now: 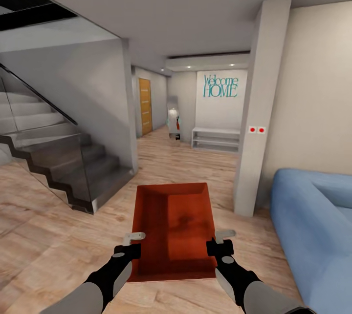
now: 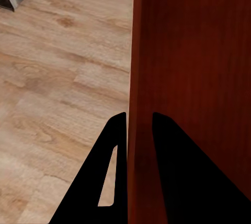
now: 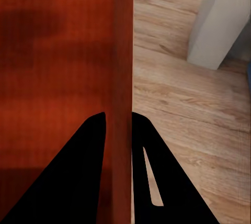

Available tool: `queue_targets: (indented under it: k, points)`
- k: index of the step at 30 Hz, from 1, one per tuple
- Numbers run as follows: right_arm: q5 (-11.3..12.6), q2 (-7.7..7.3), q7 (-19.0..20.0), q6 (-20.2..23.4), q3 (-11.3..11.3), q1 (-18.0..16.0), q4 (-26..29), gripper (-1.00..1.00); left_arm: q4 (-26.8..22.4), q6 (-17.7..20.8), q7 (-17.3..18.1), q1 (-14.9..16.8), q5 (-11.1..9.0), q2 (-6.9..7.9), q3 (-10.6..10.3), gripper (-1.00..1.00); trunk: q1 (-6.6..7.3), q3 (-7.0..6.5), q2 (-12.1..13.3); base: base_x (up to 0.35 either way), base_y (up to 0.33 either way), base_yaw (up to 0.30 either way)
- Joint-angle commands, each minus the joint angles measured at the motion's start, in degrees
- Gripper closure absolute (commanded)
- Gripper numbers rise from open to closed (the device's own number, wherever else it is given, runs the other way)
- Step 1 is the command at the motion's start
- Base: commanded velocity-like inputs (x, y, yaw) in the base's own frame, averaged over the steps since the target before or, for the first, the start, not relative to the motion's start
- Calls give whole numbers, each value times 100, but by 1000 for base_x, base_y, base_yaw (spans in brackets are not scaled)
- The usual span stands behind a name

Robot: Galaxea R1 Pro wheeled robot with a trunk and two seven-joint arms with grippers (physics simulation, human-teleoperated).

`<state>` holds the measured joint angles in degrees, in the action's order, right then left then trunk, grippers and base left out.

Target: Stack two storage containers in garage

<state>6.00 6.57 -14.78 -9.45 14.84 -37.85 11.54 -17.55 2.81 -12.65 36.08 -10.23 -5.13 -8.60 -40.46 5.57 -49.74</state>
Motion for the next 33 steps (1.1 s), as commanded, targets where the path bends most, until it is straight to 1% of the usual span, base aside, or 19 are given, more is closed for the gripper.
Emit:
queue_targets:
  k: [1, 33]
  points:
    - [508, -4, -148, -39, -242, -9, -19, 100, -38, 18, -256, 4, 83, 108, 175, 100, -4, 8, -6, 321, 0, 0]
    - [508, 2, -142, -48, -236, -8, -20, 100, -31, 18, -256, 4, 83, 117, 175, 100, -4, 8, -6, 321, 0, 0]
